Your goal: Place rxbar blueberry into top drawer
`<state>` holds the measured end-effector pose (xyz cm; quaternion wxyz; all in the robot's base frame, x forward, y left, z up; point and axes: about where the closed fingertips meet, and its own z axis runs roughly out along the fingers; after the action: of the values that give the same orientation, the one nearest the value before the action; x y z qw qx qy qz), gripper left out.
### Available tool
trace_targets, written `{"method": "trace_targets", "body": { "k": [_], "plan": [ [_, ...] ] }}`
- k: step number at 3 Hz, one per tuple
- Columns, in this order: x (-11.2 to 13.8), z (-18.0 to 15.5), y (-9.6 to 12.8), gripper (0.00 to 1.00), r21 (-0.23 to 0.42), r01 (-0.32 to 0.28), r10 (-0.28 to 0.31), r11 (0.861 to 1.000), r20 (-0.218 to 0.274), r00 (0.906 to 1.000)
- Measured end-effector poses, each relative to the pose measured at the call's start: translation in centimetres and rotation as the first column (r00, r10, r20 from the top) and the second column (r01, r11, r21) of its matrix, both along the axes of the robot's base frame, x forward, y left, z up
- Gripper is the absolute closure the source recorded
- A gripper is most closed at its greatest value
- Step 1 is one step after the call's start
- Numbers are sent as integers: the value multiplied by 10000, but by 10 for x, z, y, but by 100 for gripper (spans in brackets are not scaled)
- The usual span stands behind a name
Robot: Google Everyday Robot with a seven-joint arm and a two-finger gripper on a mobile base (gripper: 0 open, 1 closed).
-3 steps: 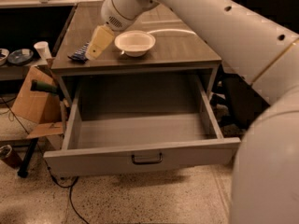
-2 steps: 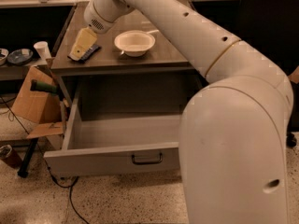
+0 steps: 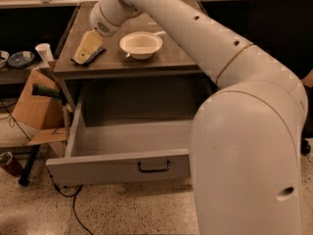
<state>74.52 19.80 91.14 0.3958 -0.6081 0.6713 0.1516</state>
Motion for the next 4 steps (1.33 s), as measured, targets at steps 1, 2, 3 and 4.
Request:
{"method": "trace_targets", "body": {
  "k": [1, 2, 3, 4],
  "plan": [
    [13, -12, 0, 0, 320, 372, -365, 9988, -217, 9991],
    [29, -22, 1, 0, 665, 806, -773, 9945, -519, 9957],
    [46, -25, 3, 0, 923, 1083, -1028, 9898, -624, 9927],
    [57, -32, 13, 0, 875, 1036, -955, 9908, -926, 9911]
  ]
}}
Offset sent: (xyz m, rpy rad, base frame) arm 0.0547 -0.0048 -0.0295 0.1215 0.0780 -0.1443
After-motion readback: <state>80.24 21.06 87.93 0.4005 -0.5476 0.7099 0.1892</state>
